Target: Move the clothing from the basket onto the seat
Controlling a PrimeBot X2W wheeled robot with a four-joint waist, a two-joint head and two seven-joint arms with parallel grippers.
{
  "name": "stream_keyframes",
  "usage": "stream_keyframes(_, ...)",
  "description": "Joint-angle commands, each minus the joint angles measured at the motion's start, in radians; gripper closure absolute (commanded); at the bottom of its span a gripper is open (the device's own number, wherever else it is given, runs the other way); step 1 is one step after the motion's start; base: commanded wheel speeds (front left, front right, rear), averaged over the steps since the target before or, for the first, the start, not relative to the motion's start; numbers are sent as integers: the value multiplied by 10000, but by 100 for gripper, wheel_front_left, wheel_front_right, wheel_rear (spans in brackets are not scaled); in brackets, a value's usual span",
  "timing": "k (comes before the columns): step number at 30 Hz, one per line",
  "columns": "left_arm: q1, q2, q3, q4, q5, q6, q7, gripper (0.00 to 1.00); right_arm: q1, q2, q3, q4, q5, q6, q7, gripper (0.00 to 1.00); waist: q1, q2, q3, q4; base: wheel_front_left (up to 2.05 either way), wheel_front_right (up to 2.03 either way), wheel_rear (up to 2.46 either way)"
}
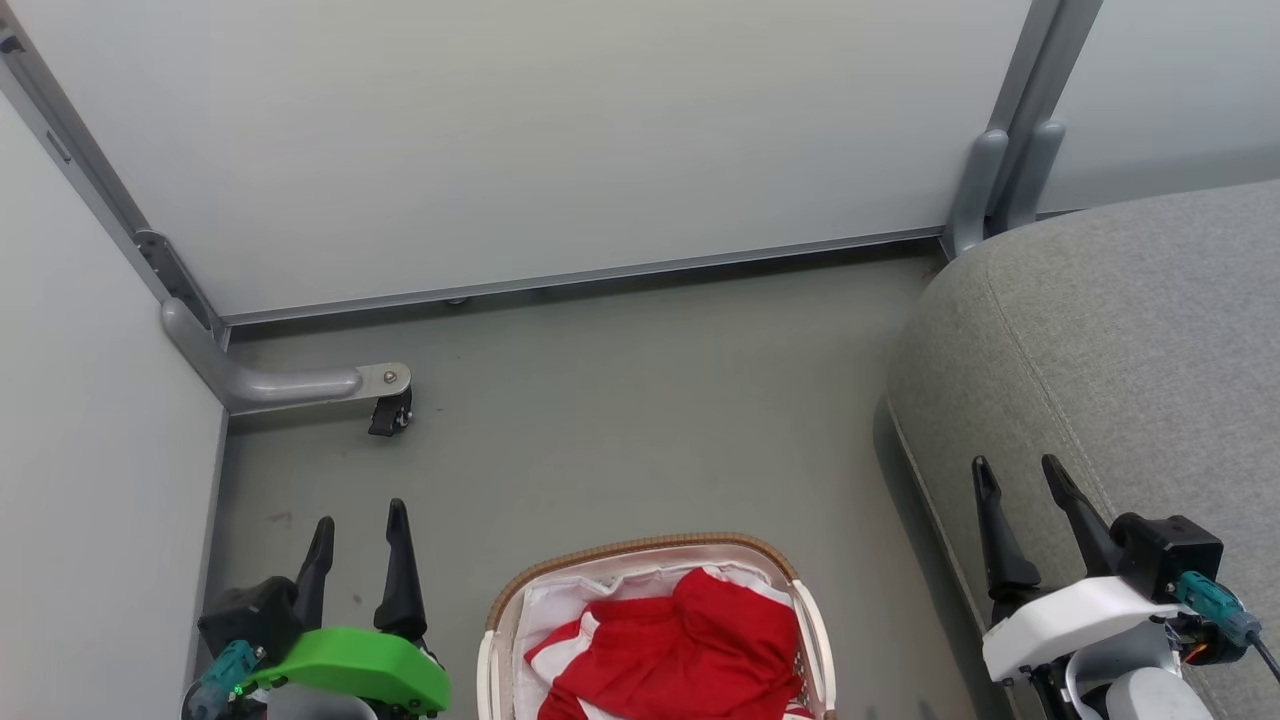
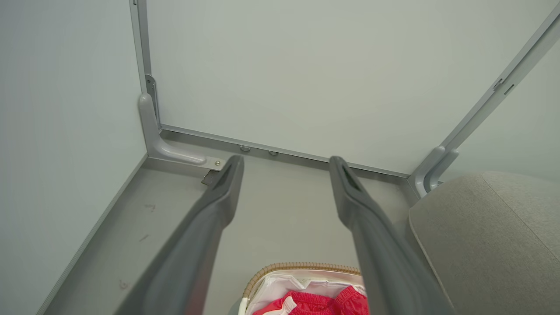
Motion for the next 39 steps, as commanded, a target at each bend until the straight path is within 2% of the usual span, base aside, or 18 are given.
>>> stream_keyframes(1,-72,77,-38,26,220,20,-67,0,-127,-57,-26,-77,-262,3,-97,0,0,0,1,3,0,0,0)
stream_keyframes(30,-174,90,-464,730,1853,155,-617,0,-142,-80,103,149,-2240,2,-649,0,0,0,74,113,0,0,0)
stream_keyframes(39,-175,90,-411,800,1858,128,-627,0,-154,-79,121,235,-2165,2,-662,0,0,0,78,118,0,0,0)
